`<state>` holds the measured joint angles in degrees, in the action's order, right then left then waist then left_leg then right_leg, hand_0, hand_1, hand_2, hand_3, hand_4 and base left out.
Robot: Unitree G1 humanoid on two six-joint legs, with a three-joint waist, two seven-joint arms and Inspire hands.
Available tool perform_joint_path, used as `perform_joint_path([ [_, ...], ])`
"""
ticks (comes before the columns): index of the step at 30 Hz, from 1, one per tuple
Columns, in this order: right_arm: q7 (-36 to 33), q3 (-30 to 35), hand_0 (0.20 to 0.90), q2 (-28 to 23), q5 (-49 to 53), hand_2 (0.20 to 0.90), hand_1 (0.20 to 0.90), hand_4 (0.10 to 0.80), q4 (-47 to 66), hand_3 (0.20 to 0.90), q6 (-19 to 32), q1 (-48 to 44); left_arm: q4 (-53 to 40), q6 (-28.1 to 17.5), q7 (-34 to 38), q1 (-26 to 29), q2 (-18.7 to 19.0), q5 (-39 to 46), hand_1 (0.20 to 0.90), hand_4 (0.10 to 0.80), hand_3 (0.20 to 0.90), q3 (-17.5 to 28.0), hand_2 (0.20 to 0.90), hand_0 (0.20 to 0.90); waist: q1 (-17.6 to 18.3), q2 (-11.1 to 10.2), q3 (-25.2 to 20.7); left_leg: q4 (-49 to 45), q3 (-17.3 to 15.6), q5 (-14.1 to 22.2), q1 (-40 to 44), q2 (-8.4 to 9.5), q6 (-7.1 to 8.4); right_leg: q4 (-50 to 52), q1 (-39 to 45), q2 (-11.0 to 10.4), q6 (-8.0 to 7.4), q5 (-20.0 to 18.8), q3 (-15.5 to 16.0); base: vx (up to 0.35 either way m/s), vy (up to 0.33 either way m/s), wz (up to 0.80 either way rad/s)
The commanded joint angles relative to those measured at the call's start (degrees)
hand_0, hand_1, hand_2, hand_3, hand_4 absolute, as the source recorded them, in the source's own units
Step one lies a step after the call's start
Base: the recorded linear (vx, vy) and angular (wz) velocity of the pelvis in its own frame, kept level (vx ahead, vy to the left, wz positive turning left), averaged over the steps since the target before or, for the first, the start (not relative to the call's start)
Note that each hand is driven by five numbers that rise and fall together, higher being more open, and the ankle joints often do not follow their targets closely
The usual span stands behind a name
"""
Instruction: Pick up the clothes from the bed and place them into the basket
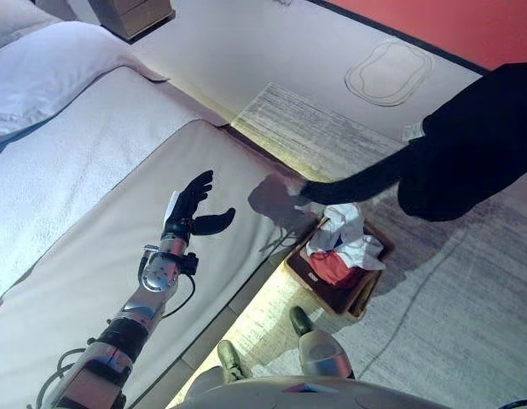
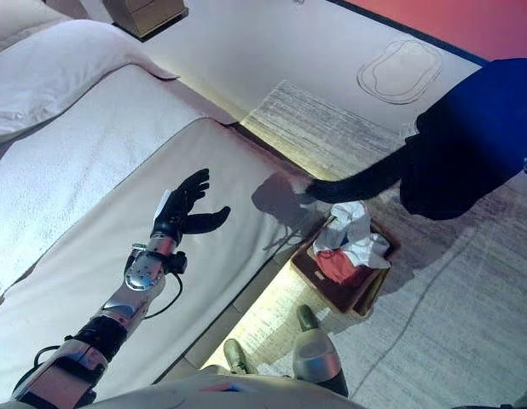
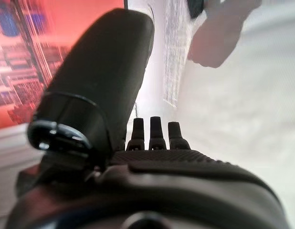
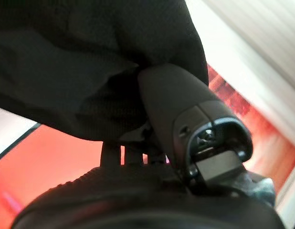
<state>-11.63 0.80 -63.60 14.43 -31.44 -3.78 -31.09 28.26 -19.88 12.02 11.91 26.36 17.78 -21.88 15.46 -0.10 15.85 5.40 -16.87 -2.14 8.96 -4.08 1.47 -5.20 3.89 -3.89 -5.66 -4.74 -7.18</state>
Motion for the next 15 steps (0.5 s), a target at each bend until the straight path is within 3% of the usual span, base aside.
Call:
perform_joint_path([
  [1, -4.7, 3.8, 0.300, -0.8, -0.6, 0.300, 0.300, 0.100, 4.9, 0.200, 6.7, 0.3, 1.3, -3.1, 1.5, 0.2, 0.2, -1.6, 0.900, 0.800, 0.900, -0.6, 0.900, 0.900, -1.2, -0.8, -12.4, -3.5, -0.5, 8.9, -0.1, -0.60, 0.01, 4.4, -4.2, 1.9, -0.38, 3.6, -0.1, 0.000, 0.000, 0.00],
  [15, -1.0, 2.0, 0.300, 10.0, -2.6, 0.300, 0.300, 0.100, 5.0, 0.200, 6.6, 6.9, 1.3, -1.8, 2.8, 1.9, -1.3, -3.1, 0.900, 0.800, 0.900, -0.5, 0.900, 0.900, -0.8, -0.4, -11.3, -4.1, -0.8, 9.3, -0.5, -0.33, -0.38, 4.9, -5.3, 2.0, -0.44, 3.2, -0.3, -0.018, -0.003, -0.04],
])
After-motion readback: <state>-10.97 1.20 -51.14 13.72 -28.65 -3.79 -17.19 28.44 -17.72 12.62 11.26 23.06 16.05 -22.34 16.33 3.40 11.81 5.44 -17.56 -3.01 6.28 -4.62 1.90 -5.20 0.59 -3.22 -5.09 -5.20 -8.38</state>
